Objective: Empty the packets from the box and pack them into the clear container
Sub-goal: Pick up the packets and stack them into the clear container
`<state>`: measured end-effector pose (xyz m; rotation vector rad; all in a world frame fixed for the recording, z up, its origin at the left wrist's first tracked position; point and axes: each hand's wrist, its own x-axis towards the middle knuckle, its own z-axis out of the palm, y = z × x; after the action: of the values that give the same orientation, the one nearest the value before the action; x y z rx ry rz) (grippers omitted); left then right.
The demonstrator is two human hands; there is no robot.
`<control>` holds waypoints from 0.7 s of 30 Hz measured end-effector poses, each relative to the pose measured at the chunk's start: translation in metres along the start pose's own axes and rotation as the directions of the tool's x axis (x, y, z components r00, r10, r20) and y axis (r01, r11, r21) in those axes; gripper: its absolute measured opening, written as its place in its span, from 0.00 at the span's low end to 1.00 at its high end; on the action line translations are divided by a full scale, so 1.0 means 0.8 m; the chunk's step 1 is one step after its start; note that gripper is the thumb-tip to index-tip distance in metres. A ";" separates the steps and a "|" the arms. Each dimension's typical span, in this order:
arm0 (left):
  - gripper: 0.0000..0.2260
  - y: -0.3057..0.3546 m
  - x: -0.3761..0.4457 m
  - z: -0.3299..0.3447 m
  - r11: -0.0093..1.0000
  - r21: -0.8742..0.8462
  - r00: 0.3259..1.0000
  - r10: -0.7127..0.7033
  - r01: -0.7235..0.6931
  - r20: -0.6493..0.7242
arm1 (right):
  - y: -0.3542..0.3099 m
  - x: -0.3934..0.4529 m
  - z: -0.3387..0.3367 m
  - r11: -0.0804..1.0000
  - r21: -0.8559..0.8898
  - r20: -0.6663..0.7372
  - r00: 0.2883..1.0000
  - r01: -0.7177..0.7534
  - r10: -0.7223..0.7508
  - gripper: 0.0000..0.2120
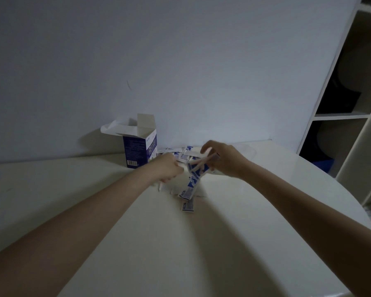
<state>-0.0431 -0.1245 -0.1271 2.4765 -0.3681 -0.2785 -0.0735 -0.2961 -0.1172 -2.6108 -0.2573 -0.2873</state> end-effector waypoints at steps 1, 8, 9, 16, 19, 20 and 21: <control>0.12 0.001 -0.003 0.009 0.991 0.136 0.999 -0.004 -0.001 0.035 | 0.010 -0.005 0.005 0.999 -0.048 0.017 1.000 0.002 -0.001 0.11; 0.17 0.006 0.010 0.038 0.924 0.381 0.999 0.018 -0.030 0.033 | 0.044 -0.030 0.027 0.945 -0.319 0.186 0.982 0.077 -0.017 0.10; 0.17 0.006 0.012 0.037 0.936 0.350 0.999 0.011 -0.026 0.046 | 0.046 -0.029 0.028 0.953 -0.298 0.165 0.986 0.057 -0.007 0.11; 0.13 -0.003 0.013 0.011 0.969 -0.248 1.000 0.018 -0.012 0.021 | 0.018 -0.028 0.023 0.750 0.597 0.149 0.958 -0.285 0.245 0.03; 0.08 -0.013 0.008 -0.004 0.899 -0.432 0.997 -0.052 0.069 0.051 | 0.007 -0.023 0.026 0.554 0.779 0.131 0.940 -0.293 0.314 0.05; 0.08 -0.017 0.005 -0.007 0.889 -0.451 0.996 -0.063 0.085 0.063 | 0.001 -0.021 0.027 0.485 0.817 0.151 0.928 -0.311 0.341 0.06; 0.08 -0.020 0.002 -0.009 0.879 -0.468 0.995 -0.071 0.096 0.070 | -0.004 -0.019 0.028 0.412 0.847 0.190 0.915 -0.336 0.355 0.08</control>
<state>-0.0362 -0.1086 -0.1317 2.0071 -0.1846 -0.4148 -0.0850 -0.2837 -0.1387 -1.5495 0.1488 0.0019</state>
